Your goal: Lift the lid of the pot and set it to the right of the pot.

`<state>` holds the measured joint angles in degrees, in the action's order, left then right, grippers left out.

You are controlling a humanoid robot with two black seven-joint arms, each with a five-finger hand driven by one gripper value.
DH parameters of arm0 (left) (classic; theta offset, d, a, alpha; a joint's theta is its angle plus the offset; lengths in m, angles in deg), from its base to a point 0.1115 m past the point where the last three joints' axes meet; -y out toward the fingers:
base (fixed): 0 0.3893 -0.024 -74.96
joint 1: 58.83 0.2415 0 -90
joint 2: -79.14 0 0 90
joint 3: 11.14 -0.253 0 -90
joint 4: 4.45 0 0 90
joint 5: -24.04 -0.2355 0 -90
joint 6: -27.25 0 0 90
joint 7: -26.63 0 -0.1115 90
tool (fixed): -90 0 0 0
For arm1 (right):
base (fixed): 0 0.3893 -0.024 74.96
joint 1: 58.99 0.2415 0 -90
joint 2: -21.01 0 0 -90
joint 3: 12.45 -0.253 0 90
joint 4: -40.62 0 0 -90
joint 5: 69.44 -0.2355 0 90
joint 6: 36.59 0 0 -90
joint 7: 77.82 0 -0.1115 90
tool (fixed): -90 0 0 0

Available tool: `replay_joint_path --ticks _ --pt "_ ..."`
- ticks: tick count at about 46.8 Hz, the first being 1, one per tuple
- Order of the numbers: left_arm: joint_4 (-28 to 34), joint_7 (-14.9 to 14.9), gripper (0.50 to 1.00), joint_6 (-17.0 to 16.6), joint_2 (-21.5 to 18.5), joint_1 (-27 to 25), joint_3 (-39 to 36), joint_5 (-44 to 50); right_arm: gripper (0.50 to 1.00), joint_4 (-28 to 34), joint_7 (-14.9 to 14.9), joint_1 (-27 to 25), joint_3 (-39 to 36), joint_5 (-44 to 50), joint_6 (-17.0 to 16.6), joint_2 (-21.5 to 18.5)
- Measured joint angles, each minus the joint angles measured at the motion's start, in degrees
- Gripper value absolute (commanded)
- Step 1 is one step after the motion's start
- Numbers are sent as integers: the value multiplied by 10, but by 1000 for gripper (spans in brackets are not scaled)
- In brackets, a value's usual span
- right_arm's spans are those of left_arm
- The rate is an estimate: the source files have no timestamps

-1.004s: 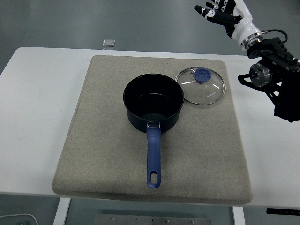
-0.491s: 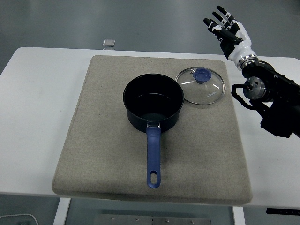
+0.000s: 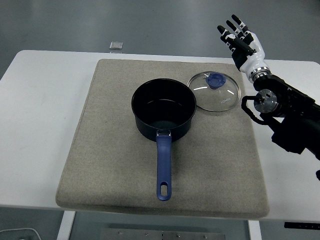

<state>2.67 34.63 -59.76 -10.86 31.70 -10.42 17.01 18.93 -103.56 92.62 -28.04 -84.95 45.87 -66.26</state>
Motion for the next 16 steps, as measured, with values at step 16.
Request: replay_joint_path --ticks 16 --pt "0 0 1000 0 0 0 0 0 905 2 -24 2 0 0 2 2"
